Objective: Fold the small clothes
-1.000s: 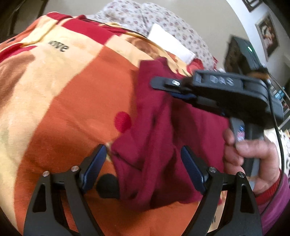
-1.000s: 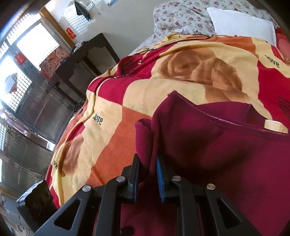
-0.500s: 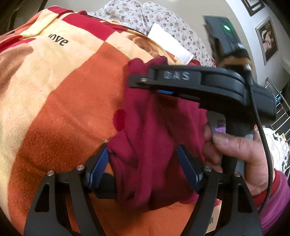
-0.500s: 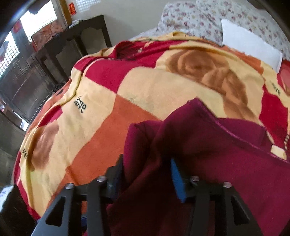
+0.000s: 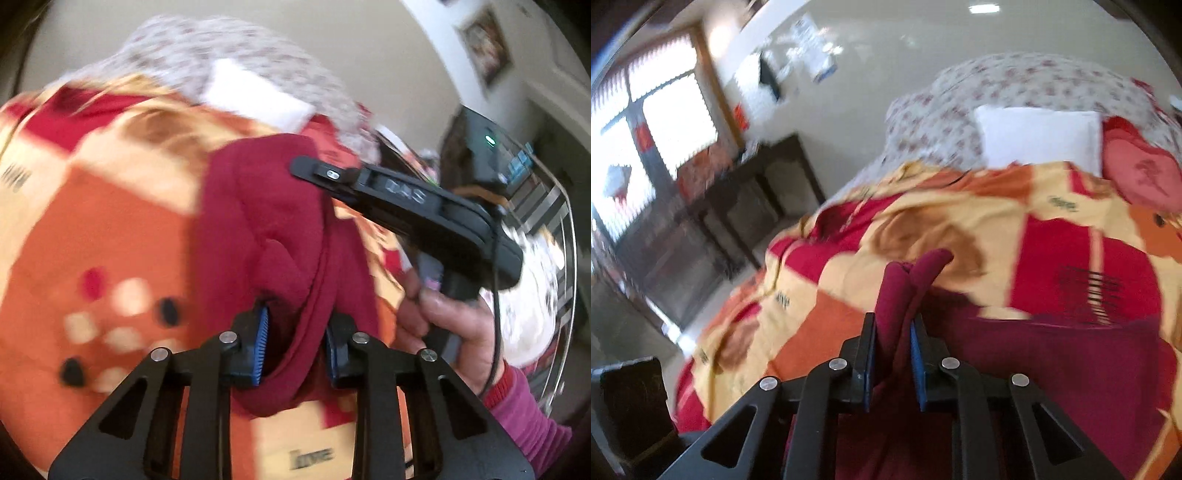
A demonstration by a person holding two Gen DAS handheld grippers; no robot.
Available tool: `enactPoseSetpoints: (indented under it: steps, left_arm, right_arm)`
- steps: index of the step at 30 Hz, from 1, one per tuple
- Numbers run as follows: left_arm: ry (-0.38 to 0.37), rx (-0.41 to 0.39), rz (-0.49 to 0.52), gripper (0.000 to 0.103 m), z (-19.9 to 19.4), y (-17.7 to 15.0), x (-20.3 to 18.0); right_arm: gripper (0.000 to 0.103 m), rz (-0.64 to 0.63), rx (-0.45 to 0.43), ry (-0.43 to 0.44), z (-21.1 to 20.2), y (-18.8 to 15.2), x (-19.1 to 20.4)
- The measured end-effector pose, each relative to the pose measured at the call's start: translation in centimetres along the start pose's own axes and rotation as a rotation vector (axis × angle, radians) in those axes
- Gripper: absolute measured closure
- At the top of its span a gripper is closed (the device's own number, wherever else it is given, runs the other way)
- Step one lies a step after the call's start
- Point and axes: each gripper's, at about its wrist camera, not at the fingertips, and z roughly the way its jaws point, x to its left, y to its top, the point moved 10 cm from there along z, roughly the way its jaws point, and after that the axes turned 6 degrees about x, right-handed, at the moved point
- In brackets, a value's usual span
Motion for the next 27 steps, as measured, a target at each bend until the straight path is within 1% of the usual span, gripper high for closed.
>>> enactPoseSetpoints:
  steps: [3, 5, 6, 7, 8, 10, 11, 12, 14, 17, 20, 21, 22, 24, 25, 27]
  left_arm:
    - [-0.01, 0.043, 0.109, 0.079, 2.9, -0.5, -4.9]
    - [-0.005, 0.08, 0.158, 0.079, 5.1, -1.4, -6.9]
    - [0.001, 0.11, 0.172, 0.079, 6.6, -2.2, -7.7]
    - [0.01, 0.134, 0.177, 0.079, 7.9, -2.9, -8.1]
    - [0.018, 0.16, 0.181, 0.079, 9.2, -3.7, -8.4]
    - [0.037, 0.198, 0.188, 0.079, 11.5, -5.1, -8.7]
    - [0.047, 0.206, 0.189, 0.079, 12.5, -5.4, -8.7]
    - [0.058, 0.21, 0.19, 0.079, 13.4, -5.6, -8.7]
    - [0.071, 0.216, 0.194, 0.079, 14.0, -5.5, -8.5]
    - [0.072, 0.203, 0.215, 0.079, 13.3, -5.2, -8.6]
    - [0.05, 0.204, 0.191, 0.079, 12.5, -5.5, -8.4]
    - [0.038, 0.198, 0.185, 0.079, 12.0, -5.4, -8.3]
    - [0.028, 0.191, 0.181, 0.079, 11.4, -5.2, -8.2]
    - [0.009, 0.178, 0.167, 0.079, 10.4, -5.0, -7.8]
    - [0.0, 0.171, 0.159, 0.079, 9.8, -4.8, -7.6]
    - [-0.002, 0.165, 0.158, 0.079, 9.1, -4.7, -7.4]
  right_arm:
    - [0.088, 0.031, -0.059, -0.036, -4.5, -0.3, -3.9]
    - [0.088, 0.059, -0.072, -0.082, -6.6, -1.5, -7.0]
    - [0.088, 0.092, -0.071, -0.114, -7.4, -2.7, -9.2]
    - [0.093, 0.122, -0.07, -0.13, -7.8, -3.5, -10.7]
    - [0.094, 0.165, -0.069, -0.141, -8.3, -4.6, -12.6]
    - [0.101, 0.255, -0.087, -0.173, -9.0, -6.3, -16.2]
    - [0.101, 0.327, -0.089, -0.169, -8.8, -7.3, -18.1]
    - [0.101, 0.366, -0.073, -0.147, -8.5, -7.9, -19.0]
    - [0.101, 0.399, -0.06, -0.108, -8.5, -8.7, -19.0]
    - [0.1, 0.421, -0.102, -0.022, -10.2, -8.8, -17.6]
    - [0.096, 0.428, -0.081, 0.062, -10.7, -9.5, -15.6]
    - [0.088, 0.427, -0.063, 0.08, -10.4, -9.9, -14.9]
    - [0.073, 0.431, -0.034, 0.095, -9.9, -10.5, -14.3]
    - [0.055, 0.451, -0.01, 0.136, -9.1, -11.1, -13.4]
    - [0.055, 0.471, -0.021, 0.166, -8.8, -11.5, -13.2]
    - [0.054, 0.513, -0.03, 0.188, -8.1, -11.6, -13.1]
